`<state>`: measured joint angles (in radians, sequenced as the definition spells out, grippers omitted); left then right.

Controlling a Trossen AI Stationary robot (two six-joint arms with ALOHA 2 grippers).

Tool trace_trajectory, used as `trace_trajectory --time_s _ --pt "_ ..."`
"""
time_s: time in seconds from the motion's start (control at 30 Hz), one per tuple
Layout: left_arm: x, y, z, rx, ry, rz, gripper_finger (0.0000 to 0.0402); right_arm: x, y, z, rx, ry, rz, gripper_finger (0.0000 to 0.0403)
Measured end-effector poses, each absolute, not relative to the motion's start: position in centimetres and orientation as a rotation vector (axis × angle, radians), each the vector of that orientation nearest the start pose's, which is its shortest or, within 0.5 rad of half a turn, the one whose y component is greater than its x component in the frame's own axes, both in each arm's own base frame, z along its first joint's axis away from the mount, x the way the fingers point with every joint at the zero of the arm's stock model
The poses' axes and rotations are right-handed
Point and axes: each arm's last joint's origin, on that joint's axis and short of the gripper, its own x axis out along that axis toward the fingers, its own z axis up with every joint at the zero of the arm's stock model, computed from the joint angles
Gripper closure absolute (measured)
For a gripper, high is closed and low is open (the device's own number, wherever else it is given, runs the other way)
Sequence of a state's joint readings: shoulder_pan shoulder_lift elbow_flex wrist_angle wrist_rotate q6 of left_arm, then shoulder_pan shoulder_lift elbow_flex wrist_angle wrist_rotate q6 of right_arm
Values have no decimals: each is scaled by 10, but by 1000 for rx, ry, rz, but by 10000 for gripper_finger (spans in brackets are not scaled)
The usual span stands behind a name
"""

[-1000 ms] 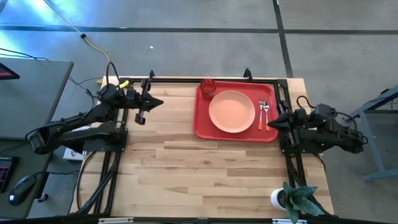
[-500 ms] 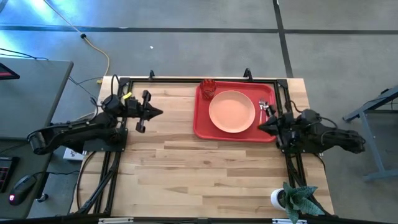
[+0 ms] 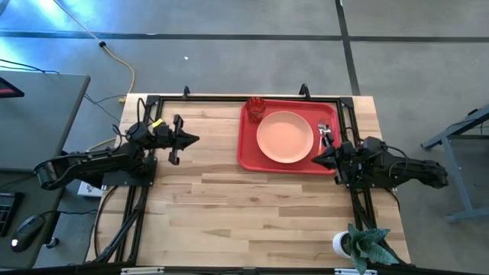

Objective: Pick and place plate/cup/fork/spoon on tray
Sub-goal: Return to Home Position

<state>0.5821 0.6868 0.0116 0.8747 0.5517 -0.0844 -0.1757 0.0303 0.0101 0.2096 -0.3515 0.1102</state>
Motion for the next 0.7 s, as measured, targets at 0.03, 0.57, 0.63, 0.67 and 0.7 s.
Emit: trace_trajectory --time_s 0.03,0.57,0.63,0.67,0.7 --pt "121 62 183 22 -169 30 401 96 -7 184 64 -173 185 403" --pt "125 54 183 -2 -171 -28 401 95 -7 188 8 -219 183 403" --pt "126 55 180 -23 -139 -28 401 96 -7 185 -7 -191 180 403" --pt "126 55 177 -44 -112 -26 401 96 -7 183 -17 -169 182 403" --pt "126 55 174 -63 -80 -26 401 96 -7 180 -27 -141 188 403"
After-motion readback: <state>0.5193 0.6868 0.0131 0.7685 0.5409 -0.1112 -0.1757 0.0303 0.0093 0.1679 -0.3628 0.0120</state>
